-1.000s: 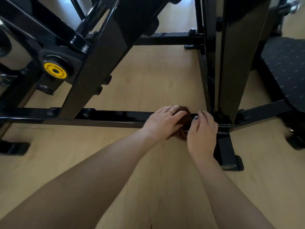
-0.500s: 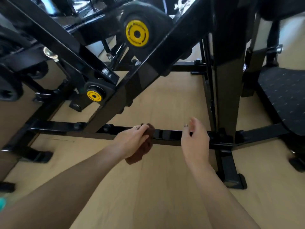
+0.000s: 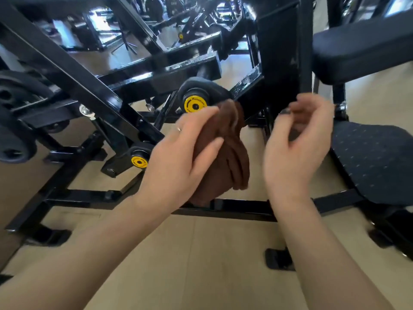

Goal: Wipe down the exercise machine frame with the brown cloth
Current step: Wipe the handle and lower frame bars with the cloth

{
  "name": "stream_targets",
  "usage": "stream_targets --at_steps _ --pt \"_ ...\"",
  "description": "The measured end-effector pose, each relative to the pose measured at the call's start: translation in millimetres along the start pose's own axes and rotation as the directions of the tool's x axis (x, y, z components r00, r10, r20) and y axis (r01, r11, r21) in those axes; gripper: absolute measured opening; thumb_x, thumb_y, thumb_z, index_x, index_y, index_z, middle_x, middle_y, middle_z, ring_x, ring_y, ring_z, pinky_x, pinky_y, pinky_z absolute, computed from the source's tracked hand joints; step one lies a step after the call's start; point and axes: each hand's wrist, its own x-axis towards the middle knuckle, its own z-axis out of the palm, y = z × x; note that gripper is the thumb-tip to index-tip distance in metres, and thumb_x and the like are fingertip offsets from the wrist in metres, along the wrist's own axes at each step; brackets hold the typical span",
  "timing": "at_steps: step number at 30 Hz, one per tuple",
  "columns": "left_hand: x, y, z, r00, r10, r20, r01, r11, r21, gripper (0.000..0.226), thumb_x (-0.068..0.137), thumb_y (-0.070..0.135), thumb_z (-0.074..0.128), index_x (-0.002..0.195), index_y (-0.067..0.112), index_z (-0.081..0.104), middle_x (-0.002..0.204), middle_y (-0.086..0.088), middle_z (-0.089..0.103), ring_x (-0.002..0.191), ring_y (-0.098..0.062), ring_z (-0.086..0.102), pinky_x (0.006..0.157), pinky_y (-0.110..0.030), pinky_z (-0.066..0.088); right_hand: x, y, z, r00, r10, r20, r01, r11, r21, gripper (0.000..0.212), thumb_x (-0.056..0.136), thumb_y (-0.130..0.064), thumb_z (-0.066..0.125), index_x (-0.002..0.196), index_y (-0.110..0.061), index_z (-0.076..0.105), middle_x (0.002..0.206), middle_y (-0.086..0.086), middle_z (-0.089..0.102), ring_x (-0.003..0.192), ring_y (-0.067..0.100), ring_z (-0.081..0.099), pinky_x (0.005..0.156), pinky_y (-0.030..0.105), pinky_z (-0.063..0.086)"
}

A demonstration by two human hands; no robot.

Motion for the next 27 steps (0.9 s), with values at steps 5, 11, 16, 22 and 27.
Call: stream_targets --at_steps 5,11,16,22,27 --pt "63.0 31.5 7.1 0.99 -0.049 -0.129 0.047 0.999 -0.018 0.039 0.106 0.034 0.051 0.142 0.019 0.05 0.129 0.0 0.06 0.114 -0.011 0.056 0.091 -0.019 0.039 45.9 -7.4 2.3 0.967 0.211 0.144 -0.209 0.977 -0.032 0.044 0.106 -0.042 0.026 0.13 -0.027 0.059 0.117 -0.014 0.059 0.113 0.003 0.054 0.1 0.014 0.039" --pt "104.8 33.9 27.8 0.998 -0.049 0.047 0.04 0.982 0.184 0.038 0.109 0.038 0.043 0.137 0.014 0.048 0.122 -0.006 0.064 0.109 -0.026 0.06 0.078 -0.032 0.035 85.3 -2.7 20.1 0.749 0.557 0.359 -0.577 0.815 -0.061 0.06 0.109 -0.056 0.02 0.151 -0.021 0.046 0.157 0.005 0.046 0.145 0.023 0.039 0.119 0.041 0.024" --pt "93.7 38.6 28.3 0.999 -0.03 0.038 0.024 0.987 0.156 0.035 0.108 0.035 0.046 0.132 0.01 0.051 0.121 -0.007 0.063 0.105 -0.028 0.06 0.077 -0.038 0.042 88.3 -0.4 24.2 0.693 0.627 0.356 -0.644 0.76 -0.086 0.061 0.109 -0.05 0.026 0.155 -0.014 0.041 0.157 0.009 0.044 0.143 0.026 0.041 0.114 0.039 0.028" --pt "78.2 43.2 30.0 0.998 -0.064 0.027 0.061 0.993 0.104 0.037 0.107 0.03 0.05 0.14 0.012 0.05 0.13 -0.008 0.061 0.111 -0.025 0.059 0.079 -0.022 0.035 92.8 -1.8 23.3 0.645 0.669 0.37 -0.695 0.714 -0.079 0.05 0.11 -0.041 0.031 0.15 -0.014 0.046 0.14 0.005 0.054 0.111 0.014 0.049 0.096 0.029 0.032" --pt "77.8 50.9 14.5 0.991 -0.087 0.104 0.078 0.993 0.092 0.037 0.108 0.03 0.049 0.141 0.015 0.048 0.132 -0.007 0.06 0.113 -0.023 0.06 0.088 -0.032 0.043 95.3 -7.3 18.8 0.634 0.666 0.394 -0.676 0.724 -0.135 0.036 0.111 -0.032 0.031 0.136 -0.019 0.053 0.115 -0.002 0.05 0.09 0.005 0.05 0.085 0.026 0.037"
